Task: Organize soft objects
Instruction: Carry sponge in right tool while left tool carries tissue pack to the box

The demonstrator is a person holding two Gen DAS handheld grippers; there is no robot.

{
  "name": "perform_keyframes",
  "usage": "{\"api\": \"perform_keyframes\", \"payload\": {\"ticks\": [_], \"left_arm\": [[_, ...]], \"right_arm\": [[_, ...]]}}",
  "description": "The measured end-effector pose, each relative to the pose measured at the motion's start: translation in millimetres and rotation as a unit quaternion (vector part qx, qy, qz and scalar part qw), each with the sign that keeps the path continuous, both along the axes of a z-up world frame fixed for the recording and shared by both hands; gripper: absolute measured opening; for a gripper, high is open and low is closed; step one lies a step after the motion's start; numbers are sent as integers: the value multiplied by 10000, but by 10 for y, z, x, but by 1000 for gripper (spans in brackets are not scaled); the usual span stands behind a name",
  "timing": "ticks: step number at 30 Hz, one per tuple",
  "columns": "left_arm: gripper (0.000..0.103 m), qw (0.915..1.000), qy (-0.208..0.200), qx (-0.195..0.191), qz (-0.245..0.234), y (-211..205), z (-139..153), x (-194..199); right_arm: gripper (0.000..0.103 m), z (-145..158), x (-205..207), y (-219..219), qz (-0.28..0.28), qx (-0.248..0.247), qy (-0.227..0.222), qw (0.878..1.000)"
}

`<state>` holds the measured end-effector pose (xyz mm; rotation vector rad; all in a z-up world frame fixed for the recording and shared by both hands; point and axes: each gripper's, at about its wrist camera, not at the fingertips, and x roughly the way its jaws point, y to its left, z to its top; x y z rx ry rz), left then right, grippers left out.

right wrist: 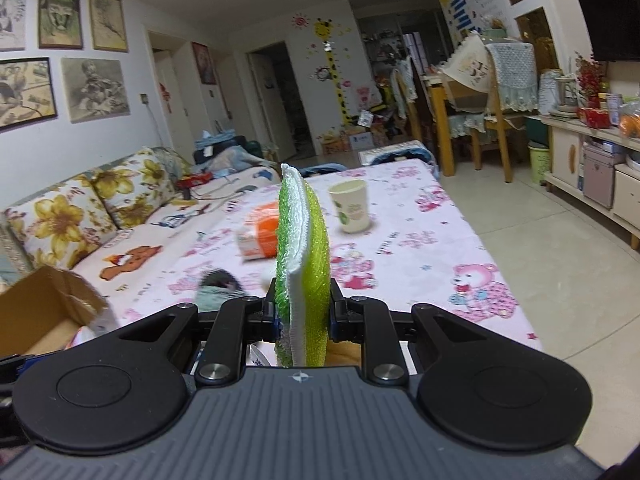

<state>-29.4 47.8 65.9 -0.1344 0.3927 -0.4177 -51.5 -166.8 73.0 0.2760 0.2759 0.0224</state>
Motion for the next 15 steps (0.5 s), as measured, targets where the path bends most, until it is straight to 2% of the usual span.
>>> {"api": "perform_keyframes", "payload": {"ticks": [7,15], "left_arm": [[60,9985,-162,-293,439,292,119,2],[60,9917,-358,-535,1114,675,255,-50]], "right_arm": [[24,59,37,224,545,314,-170,9979],[24,107,172,568,1165,569,-246,9913]]}}
